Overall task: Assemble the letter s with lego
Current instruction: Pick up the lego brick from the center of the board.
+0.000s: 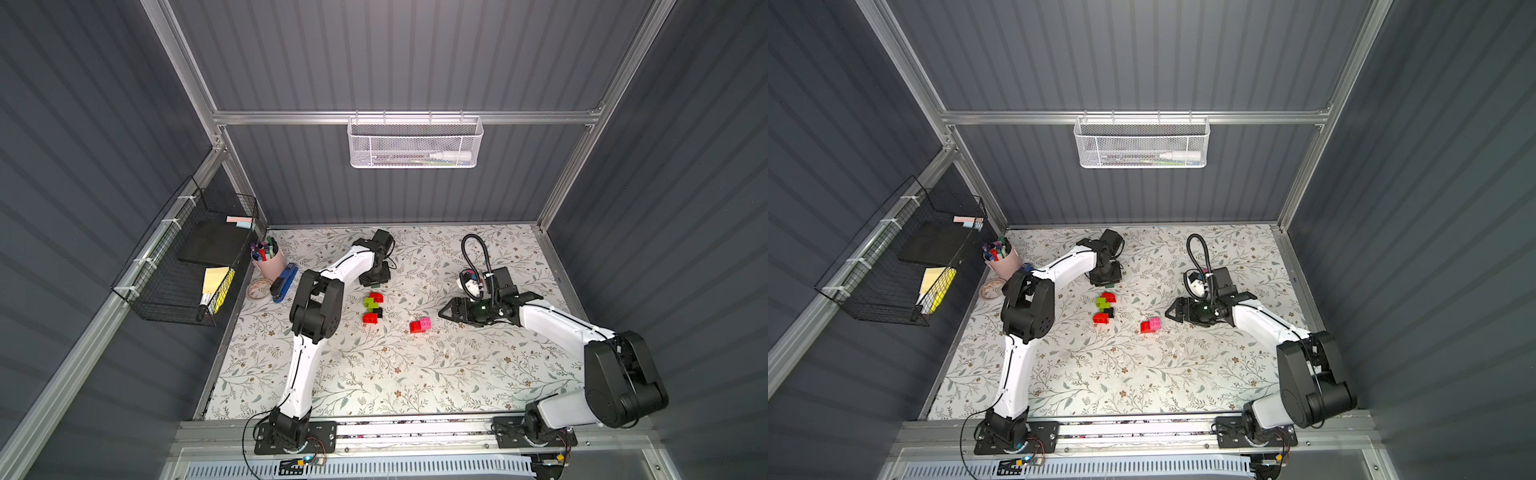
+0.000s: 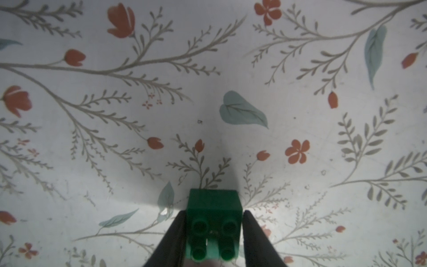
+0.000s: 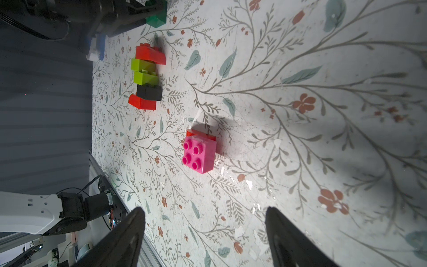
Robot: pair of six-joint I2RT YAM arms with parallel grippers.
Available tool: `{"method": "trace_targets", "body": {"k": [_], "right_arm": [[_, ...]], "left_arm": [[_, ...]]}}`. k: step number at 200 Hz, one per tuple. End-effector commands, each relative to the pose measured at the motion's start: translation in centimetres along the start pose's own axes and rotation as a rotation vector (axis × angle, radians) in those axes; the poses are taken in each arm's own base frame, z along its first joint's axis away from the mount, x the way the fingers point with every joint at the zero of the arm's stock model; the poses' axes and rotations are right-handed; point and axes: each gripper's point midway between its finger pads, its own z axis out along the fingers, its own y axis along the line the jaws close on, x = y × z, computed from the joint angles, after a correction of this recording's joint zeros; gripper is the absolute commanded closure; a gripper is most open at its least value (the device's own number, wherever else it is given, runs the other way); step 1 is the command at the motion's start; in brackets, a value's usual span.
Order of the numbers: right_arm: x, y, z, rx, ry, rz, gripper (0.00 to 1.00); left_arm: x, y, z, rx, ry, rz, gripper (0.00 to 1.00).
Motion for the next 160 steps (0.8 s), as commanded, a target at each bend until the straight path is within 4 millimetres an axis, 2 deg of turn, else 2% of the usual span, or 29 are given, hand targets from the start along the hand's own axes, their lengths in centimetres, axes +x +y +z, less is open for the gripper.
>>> {"method": "trace_targets", "body": {"k": [1, 40, 58, 78, 119, 160], "right_arm": [[-0.6, 0.4, 0.1, 0.000, 0.000, 0.009, 0.17], [-0.6, 0.4, 0.2, 0.000, 0.001, 0.007, 0.17], [-0.5, 0.3, 0.1, 0.006, 0.002, 0.004, 0.17], [-0.6, 0.1, 0.1, 0.016, -0.001, 0.001, 0.17], [-0.6, 0.0, 0.1, 0.024, -0.007, 0.000, 0.17], [-0.4, -0.3, -0.2, 0.034, -0.016, 0.003, 0.17]], "left_arm": [[0.0, 0.5, 0.6, -0.019, 0.023, 0.026, 0.67], [-0.8, 0.3, -0.2, -0.015, -0.005, 0.067, 0.76], [-1.4, 1.0, -1.6, -0.055, -0.030, 0.065, 0.77], [-1.2, 0.6, -3.8, -0.045, -0.051, 0.049, 0.77], [1.3, -1.1, -7.5, -0.004, -0.062, 0.056, 0.77], [5.4, -3.3, -10.9, 0.048, -0.077, 0.058, 0.77]]}}
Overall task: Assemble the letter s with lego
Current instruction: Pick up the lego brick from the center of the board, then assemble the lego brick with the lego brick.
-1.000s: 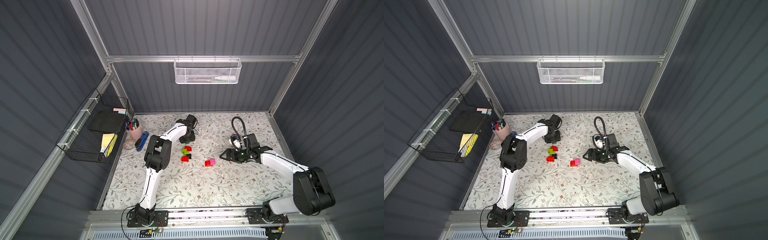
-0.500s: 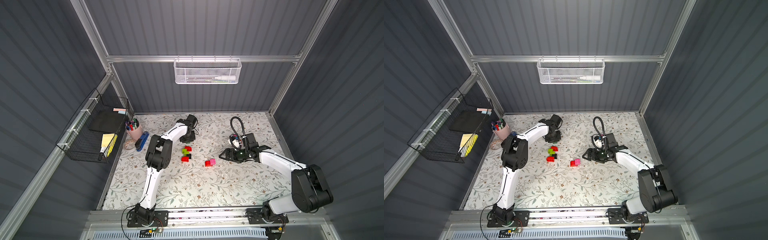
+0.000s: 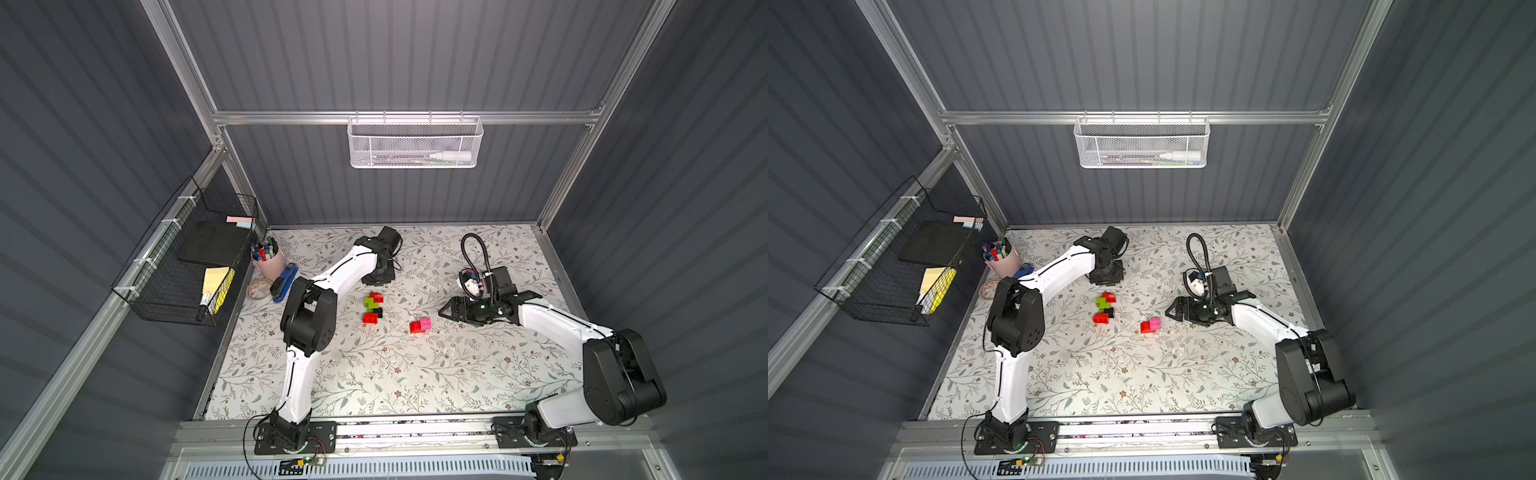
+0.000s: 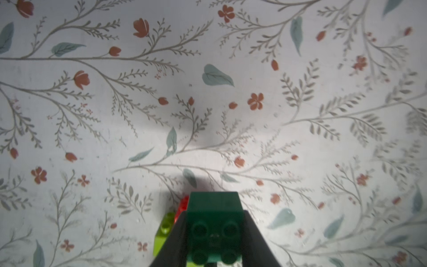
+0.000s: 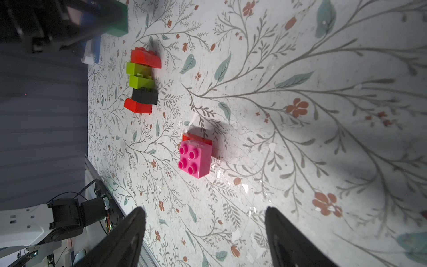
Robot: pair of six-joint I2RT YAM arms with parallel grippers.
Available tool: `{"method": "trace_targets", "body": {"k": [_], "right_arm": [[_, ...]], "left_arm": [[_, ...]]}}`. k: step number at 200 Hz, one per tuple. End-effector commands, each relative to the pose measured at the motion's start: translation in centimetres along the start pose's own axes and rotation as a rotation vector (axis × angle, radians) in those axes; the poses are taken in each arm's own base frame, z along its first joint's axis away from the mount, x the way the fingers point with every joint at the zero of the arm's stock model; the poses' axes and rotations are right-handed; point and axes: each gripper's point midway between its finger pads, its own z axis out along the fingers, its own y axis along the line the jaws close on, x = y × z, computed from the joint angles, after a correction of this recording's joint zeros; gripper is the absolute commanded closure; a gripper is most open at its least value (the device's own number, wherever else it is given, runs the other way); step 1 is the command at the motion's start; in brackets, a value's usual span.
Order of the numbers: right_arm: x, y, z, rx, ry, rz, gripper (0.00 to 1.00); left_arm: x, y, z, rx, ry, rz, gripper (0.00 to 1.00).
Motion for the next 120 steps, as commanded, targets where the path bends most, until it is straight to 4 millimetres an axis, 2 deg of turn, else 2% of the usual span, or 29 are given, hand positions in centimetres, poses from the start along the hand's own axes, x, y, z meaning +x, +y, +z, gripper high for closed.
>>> {"method": "trace_targets", "body": {"k": [1, 61, 94, 120], "right_arm": [[-0.1, 0.1, -0.3, 0.011, -0.008, 0.001, 0.17], [0.4, -0.9, -1.2, 0.031, -0.031, 0.023, 0.17], [0.7, -1.3, -1.2, 0.019, -0.038, 0.038, 0.17], [0.9, -1.6, -1.1, 0.010, -0.039, 0.053, 0.17]], "left_arm": [[2.0, -1.2, -2.9, 0.027, -0.012, -0.024, 0.77], [8.1, -4.1, -5.9, 0.032, 0.014, 0.016, 0.79], [11.1, -6.1, -5.8, 0.041, 0.025, -0.011, 0.78], [12.6, -7.1, -5.4, 0.030, 0.034, -0.041, 0.78]]}}
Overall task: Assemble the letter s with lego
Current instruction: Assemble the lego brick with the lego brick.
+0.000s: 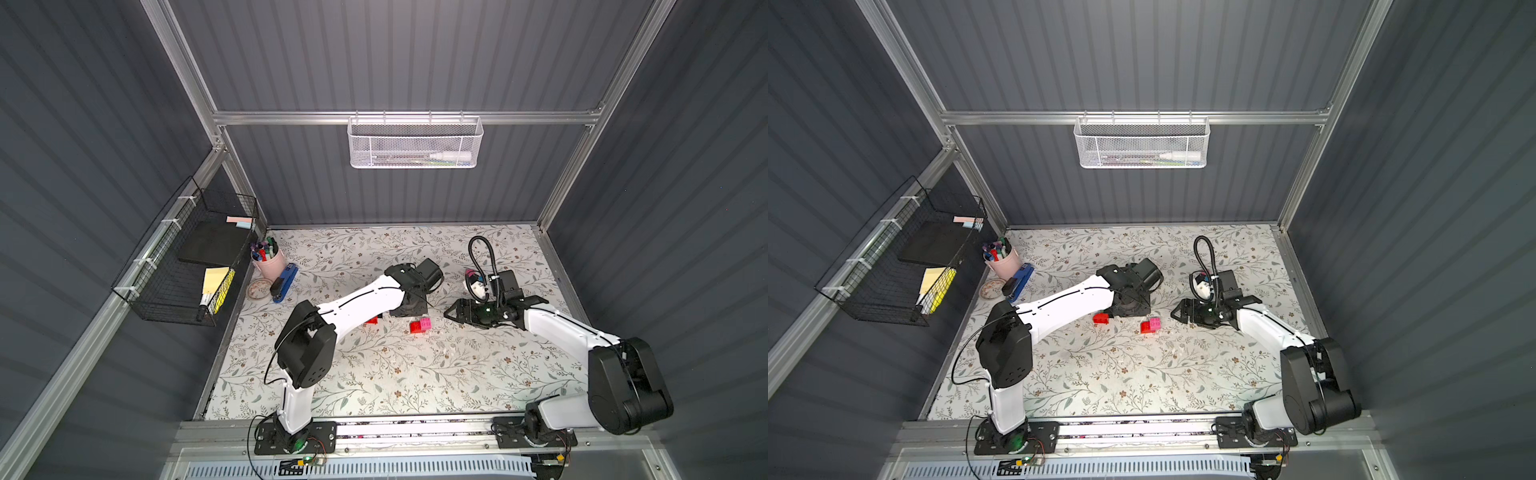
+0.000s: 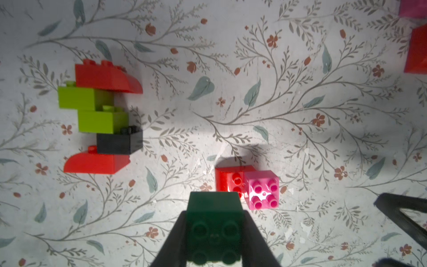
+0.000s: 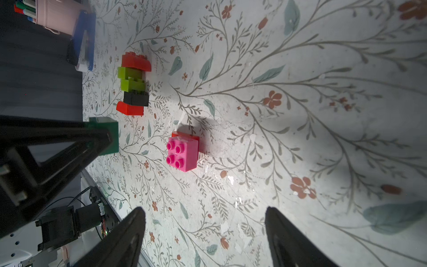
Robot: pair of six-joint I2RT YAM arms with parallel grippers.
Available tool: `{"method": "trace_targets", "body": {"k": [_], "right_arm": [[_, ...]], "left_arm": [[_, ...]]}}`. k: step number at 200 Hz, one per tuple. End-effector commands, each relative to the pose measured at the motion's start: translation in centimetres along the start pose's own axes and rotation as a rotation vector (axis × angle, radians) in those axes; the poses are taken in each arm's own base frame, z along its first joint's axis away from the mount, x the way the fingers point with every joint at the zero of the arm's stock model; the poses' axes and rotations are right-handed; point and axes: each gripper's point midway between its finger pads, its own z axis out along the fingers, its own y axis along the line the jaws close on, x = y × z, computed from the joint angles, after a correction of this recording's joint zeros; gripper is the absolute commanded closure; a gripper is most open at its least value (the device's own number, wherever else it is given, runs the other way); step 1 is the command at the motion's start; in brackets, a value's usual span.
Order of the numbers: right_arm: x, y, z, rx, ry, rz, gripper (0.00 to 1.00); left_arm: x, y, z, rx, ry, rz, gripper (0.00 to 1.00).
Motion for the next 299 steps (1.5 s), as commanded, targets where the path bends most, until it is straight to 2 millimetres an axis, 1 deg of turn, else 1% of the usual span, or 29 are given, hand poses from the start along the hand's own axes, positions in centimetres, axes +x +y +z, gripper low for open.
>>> {"method": "trace_targets", "body": {"k": [1, 26, 57, 89, 134, 154, 198, 216, 263, 299], "right_arm": [[0.2, 0.0, -0.2, -0.018, -0.010, 0.016, 0.17], [0.3, -0.5, -0.4, -0.027, -0.017, 0.033, 0.17], [0.6, -1.0, -0.5, -0.038, -0.020, 0.039, 0.17], [0.7, -1.3, -0.8, -0.052, -0.028, 0.050, 0.17], [0.8, -1.7, -0.8, -0.062, -0.027, 0.067, 0.17], [0.7, -1.7, -0.9, -0.063, -0.031, 0.068, 0.17], [0.8, -1.9, -0.9, -0.066, -0.025, 0.075, 0.17], [0.9, -1.9, -0.9, -0.064, -0.023, 0.077, 0.17], [1.0, -2.0, -0.9, -0.062, -0.021, 0.081, 0.17], [1.1, -2.0, -0.9, -0.061, -0.018, 0.082, 0.17]], "left_arm": [[0.9, -0.1, -0.2, -0.028, -0.010, -0.074, 0.78], [1.7, -0.5, 0.3, -0.077, -0.012, -0.075, 0.78], [2.7, -1.7, 1.1, -0.092, 0.005, -0.039, 0.78], [2.5, -2.3, 1.6, -0.095, 0.004, -0.035, 0.78], [2.9, -2.4, 2.7, -0.110, 0.013, -0.037, 0.77], [2.6, -2.4, 2.9, -0.117, 0.002, -0.031, 0.77], [2.4, -3.5, 3.4, -0.088, 0.007, -0.032, 0.77], [2.7, -3.3, 3.6, -0.094, 0.013, -0.035, 0.77], [3.1, -3.4, 4.2, -0.090, 0.026, -0.032, 0.77], [3.8, -2.7, 4.7, -0.109, 0.048, -0.040, 0.77]]}}
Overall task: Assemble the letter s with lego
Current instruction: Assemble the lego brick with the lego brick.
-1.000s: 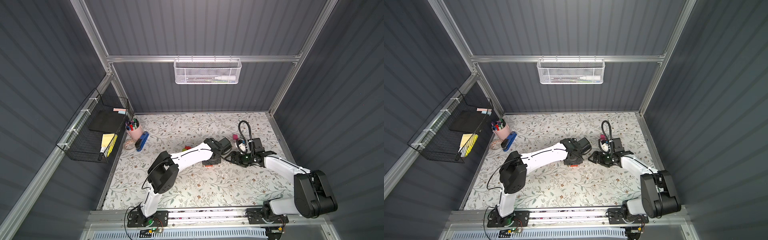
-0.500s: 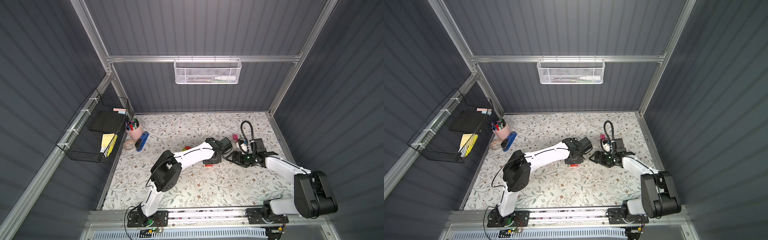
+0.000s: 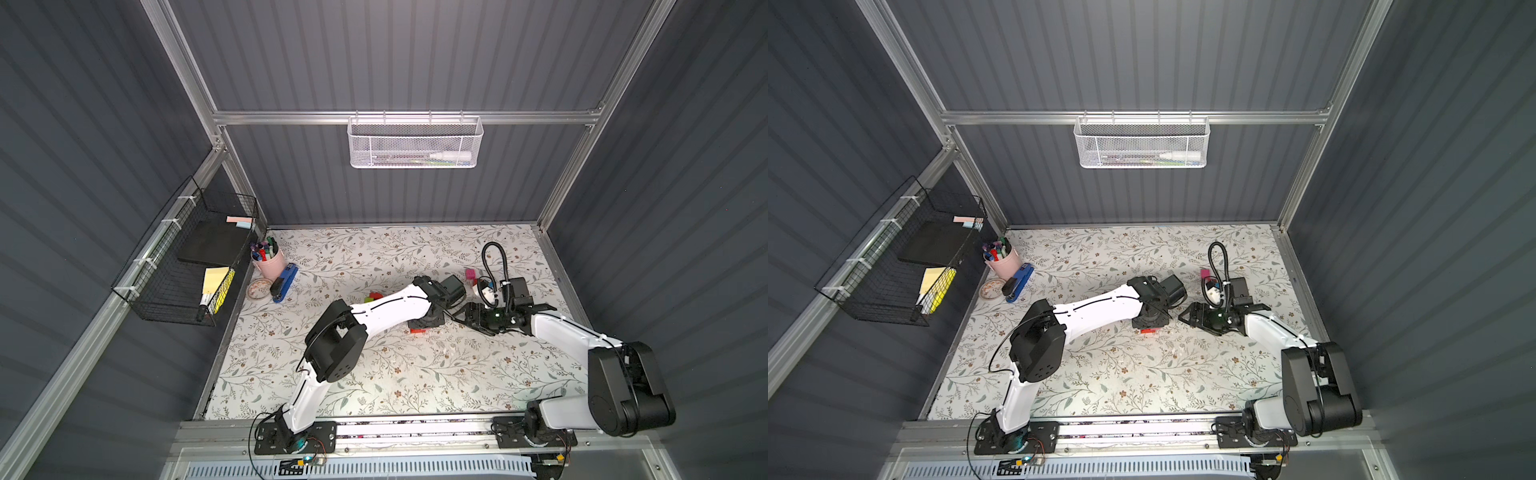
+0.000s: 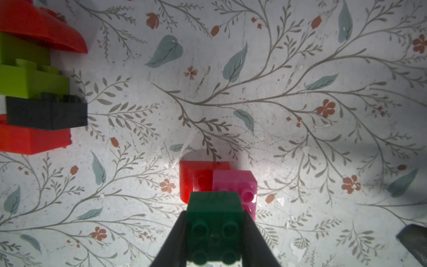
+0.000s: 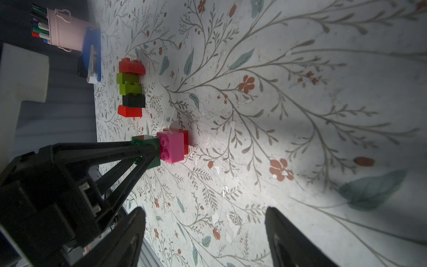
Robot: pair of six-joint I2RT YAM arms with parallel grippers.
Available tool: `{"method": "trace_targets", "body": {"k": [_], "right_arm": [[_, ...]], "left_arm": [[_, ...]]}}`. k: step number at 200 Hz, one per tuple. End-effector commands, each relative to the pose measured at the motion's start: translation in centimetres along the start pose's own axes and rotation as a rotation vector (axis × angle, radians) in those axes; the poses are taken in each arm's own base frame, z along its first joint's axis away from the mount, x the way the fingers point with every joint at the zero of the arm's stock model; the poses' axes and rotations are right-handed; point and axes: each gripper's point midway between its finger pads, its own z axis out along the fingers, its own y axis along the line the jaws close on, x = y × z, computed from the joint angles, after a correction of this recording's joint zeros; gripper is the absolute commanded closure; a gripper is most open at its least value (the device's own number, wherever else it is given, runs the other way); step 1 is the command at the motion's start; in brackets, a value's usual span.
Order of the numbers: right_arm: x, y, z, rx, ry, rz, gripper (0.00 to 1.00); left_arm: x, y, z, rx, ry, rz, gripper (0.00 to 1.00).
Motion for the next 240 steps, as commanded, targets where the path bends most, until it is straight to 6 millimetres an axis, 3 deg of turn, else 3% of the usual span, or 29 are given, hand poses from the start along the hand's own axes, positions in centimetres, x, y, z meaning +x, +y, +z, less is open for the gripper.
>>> {"method": "trace_targets", "body": {"k": [1, 63, 114, 170, 240], "right_arm": [[0.3, 0.1, -0.2, -0.009, 0.003, -0.008, 0.17], [0.4, 0.1, -0.1, -0.011, 0.005, -0.006, 0.17], [0.4, 0.0, -0.1, -0.011, 0.008, -0.004, 0.17], [0.4, 0.1, -0.1, -0.017, 0.011, -0.003, 0.17], [0.3, 0.5, -0.1, -0.039, 0.013, 0.002, 0.17]], "left_arm": [[1.0, 0.6, 1.0, -0.031, 0.030, -0.009, 0.77], [1.2, 2.0, 1.5, -0.086, 0.022, -0.029, 0.76], [1.0, 2.0, 1.9, -0.081, 0.011, -0.035, 0.76], [2.3, 2.8, 3.4, -0.081, 0.087, -0.042, 0.75], [1.3, 2.7, 2.8, -0.055, 0.073, -0.012, 0.74]]}}
